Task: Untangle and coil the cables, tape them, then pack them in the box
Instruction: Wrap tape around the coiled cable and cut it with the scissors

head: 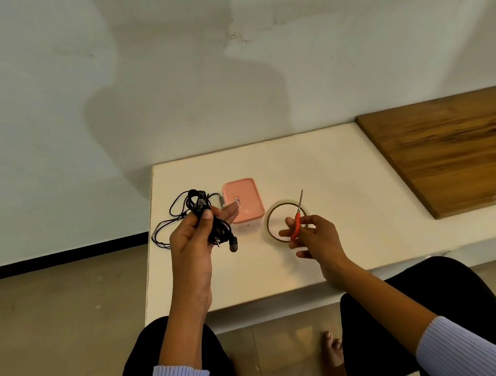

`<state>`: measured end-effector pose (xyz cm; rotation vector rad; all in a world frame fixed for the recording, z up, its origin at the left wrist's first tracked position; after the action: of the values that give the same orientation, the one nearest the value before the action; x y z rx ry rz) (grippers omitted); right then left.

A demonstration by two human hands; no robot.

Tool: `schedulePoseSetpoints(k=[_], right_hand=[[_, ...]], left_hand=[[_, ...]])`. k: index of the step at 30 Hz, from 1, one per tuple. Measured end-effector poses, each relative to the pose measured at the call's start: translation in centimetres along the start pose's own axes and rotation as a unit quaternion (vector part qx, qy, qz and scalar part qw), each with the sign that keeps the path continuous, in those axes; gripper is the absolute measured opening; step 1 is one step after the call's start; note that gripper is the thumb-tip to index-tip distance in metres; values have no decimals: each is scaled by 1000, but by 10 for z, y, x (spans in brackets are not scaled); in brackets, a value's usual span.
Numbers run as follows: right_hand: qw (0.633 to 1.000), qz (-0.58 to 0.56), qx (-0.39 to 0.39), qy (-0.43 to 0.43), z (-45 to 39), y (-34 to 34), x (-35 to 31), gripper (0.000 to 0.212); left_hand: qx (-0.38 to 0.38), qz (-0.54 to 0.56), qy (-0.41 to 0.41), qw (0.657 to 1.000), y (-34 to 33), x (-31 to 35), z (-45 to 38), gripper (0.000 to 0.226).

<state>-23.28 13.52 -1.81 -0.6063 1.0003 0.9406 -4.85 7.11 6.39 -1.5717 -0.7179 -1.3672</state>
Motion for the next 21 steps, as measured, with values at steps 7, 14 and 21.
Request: schedulePoseSetpoints(k=[7, 14, 21], right_hand=[[996, -76, 37, -20, -34, 30, -16, 25], [994, 43, 94, 32, -48, 47, -18, 28], [944, 280, 174, 23, -61, 66, -22, 15]], left_hand=[[-7, -8, 2, 1000, 1, -1, -1, 18], [-7, -30, 14, 999, 4, -5, -3, 19], [-12, -30, 23, 999, 1, -5, -2, 21]])
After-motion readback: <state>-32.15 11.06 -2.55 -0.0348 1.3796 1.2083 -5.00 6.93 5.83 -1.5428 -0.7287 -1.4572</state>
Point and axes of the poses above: each hand's wrist, its own z-axis away from the middle knuckle, its own y-axis out of the back of the hand, x = y × z, the point moved 2 cm from there along -z, towards the middle knuckle, and after that the axes turned 10 degrees about -x, right-handed, at the moved point
